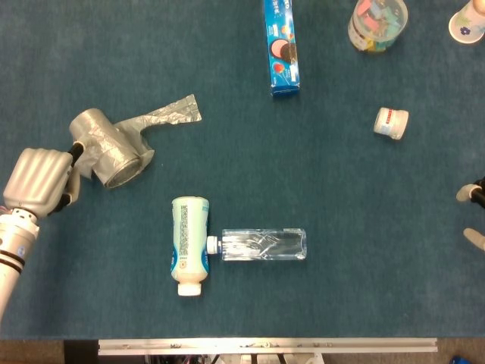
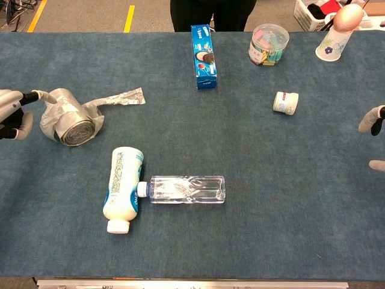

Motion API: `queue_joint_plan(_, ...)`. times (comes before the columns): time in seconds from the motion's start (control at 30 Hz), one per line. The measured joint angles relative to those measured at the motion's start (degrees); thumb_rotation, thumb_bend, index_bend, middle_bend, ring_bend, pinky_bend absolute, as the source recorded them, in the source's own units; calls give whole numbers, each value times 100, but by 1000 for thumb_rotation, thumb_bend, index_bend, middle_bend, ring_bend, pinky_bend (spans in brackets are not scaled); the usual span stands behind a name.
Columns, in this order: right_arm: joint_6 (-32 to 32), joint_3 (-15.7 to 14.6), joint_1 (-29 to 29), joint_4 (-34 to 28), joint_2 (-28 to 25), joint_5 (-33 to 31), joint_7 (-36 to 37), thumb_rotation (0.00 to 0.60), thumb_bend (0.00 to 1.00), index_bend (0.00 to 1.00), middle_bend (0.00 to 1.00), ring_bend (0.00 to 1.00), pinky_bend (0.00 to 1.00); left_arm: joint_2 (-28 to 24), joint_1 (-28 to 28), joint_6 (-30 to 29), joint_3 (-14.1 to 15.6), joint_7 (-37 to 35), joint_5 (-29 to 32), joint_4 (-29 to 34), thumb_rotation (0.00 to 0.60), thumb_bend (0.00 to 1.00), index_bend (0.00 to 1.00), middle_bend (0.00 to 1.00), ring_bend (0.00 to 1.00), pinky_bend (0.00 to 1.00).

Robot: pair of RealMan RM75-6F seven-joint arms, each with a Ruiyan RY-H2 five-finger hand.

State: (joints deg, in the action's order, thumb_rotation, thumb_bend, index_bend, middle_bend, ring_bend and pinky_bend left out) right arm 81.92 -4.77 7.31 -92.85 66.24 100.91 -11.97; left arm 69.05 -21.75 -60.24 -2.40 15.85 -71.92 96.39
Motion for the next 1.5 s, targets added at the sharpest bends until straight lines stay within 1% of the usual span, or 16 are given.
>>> queue_joint_plan(0.13, -74, -1, 7, -4, 13, -49, -51, 600, 0, 444, 542, 365, 487, 7, -32, 19, 4, -8, 16, -7, 600, 914, 170, 1000, 867, 896)
queue_joint_plan(0.53, -112, -11, 14, -26, 6, -64, -70, 600, 0, 444, 542, 365, 488, 116, -190, 205, 95, 259, 141, -53, 600, 916, 166, 1000, 878, 901)
queue_joint_plan(0.93, -155, -13, 24, -19, 16, -90, -79, 600, 0, 444, 542, 365, 488, 222, -234, 429, 308, 454, 396, -224, 600, 916, 166, 1000, 879, 901)
queue_joint_plan(1.2, -175, -15, 30, -22, 13, -101, -75, 600, 0, 444, 542, 365, 488, 225, -262, 273, 261, 325, 178, -98, 600, 916, 167, 1000, 879, 901)
queue_joint_plan(1.33, -192, -23, 34, -22, 17, -102, -83, 600, 0, 444, 542, 365, 488, 227, -276, 288, 325, 425, 150, -78, 600, 916, 167, 1000, 878, 901)
queue_joint_plan(1.5, -198, -19, 36, -20, 17, -115, -86, 600, 0, 444, 542, 365, 488, 298, -255, 344, 399, 438, 250, -218, 600, 917, 167, 1000, 879, 901)
